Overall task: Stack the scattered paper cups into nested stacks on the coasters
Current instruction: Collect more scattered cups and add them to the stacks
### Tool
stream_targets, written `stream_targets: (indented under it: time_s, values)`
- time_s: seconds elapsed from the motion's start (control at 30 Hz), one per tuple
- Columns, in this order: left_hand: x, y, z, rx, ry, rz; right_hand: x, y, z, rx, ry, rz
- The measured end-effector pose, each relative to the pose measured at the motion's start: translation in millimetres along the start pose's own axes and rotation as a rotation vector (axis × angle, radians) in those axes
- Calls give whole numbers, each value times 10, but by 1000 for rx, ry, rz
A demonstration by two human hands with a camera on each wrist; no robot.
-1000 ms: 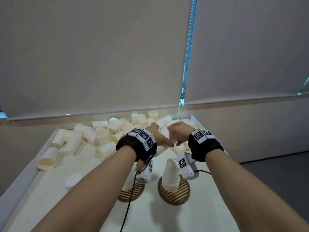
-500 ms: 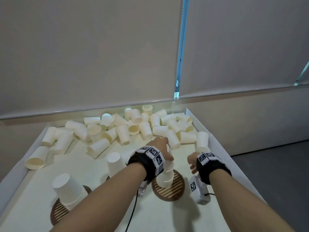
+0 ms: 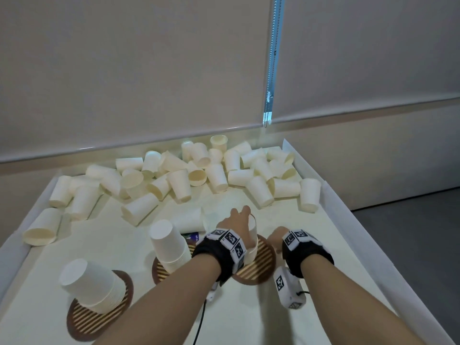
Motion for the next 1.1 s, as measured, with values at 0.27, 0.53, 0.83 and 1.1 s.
stream_targets:
  time_s: [0.27,0.53,0.83,1.1]
  values:
    - [-360,318,325,22,114,-108,-198,738,606,130,35,-275]
    - [-578,472,402,96,59,-174,-710,832,762,205,-41,-396]
    - [-617,727,225,248,-130,-342,-1073,581,636,31,-59,-406]
    - [-641,684,-104,134,-201,-335,-1022,667,596,67,-46,-384]
Point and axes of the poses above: each hand's wrist, its own x-axis away from the middle knuckle, its own y-axis out of the back of the hand, z = x × y, the point moved 8 cm from there along -x, towards the middle knuckle, and after that the axes turned 15 degrees about z, right-handed, at the moved point
